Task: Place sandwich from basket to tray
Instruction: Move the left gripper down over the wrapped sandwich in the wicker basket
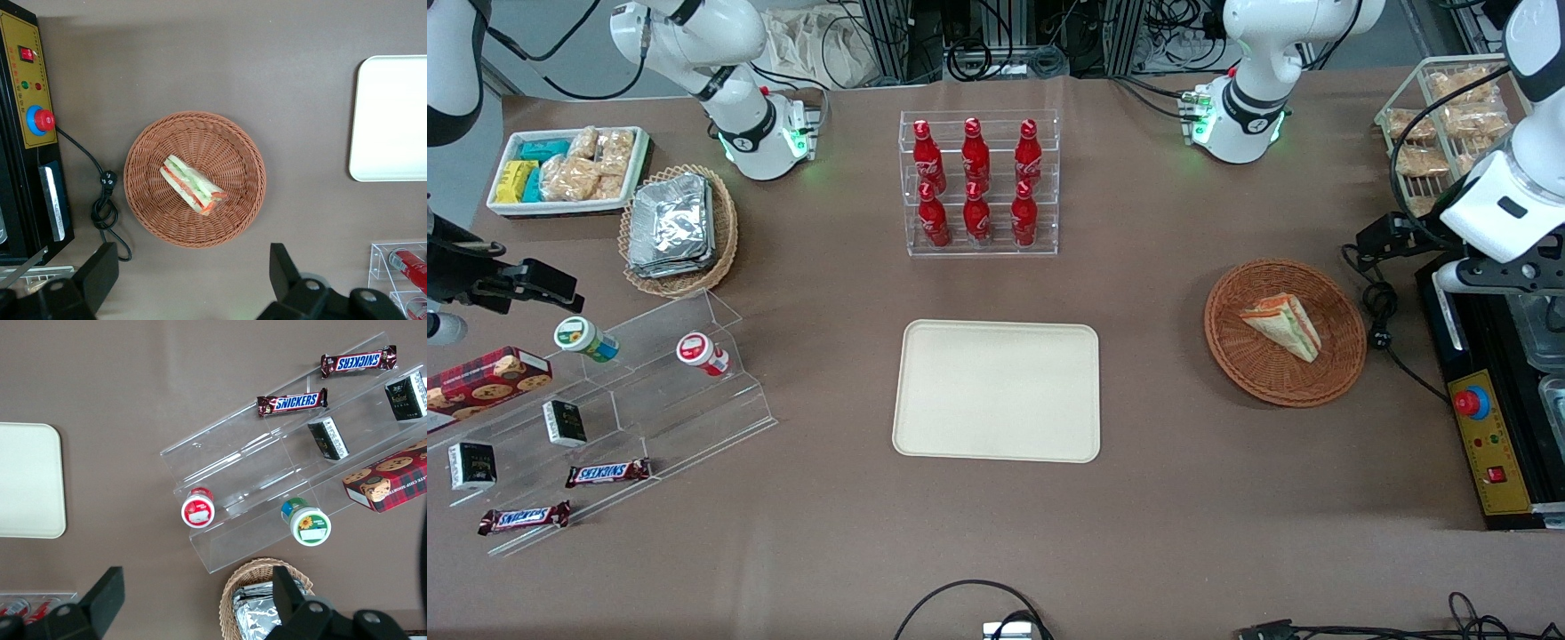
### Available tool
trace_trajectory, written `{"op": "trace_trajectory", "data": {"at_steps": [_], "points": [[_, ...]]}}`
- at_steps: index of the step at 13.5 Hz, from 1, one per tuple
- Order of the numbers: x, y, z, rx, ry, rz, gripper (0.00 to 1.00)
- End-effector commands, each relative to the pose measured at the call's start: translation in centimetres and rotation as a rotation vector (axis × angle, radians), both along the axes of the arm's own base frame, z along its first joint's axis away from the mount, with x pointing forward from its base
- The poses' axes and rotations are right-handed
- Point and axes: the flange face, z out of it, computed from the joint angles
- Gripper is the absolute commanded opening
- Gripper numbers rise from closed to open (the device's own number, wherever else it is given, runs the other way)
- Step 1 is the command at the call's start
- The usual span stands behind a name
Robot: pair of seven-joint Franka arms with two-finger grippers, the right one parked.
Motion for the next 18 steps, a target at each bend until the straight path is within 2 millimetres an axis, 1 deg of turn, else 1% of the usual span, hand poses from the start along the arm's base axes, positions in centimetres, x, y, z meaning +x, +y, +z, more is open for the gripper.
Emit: {"op": "trace_trajectory", "data": {"at_steps": [1,3,5,6,8,10,11,12,14,18], "points": [[0.6,-0.2,0.6,-0.012,-0.019,0.014,1.0],[0.7,0.0,0.6,-0.01,-0.019,0.032,1.0],[0.8,0.4,-0.5,0.003,0.007,0.062,1.0],[0.6,0.6,-1.4,0.014,0.021,0.107,1.0],[0.2,0.6,-3.7,0.027,0.034,0.186,1.0],[-1.0,0.8,-6.5,0.039,0.035,0.237,1.0],[-1.8,1.9,-8.0,0.041,0.025,0.287,1.0],[-2.9,2.2,-9.5,0.043,0.009,0.327,1.0],[-4.2,2.3,-12.4,0.048,-0.006,0.412,1.0],[-5.8,2.2,-16.9,0.049,-0.033,0.52,1.0]]}}
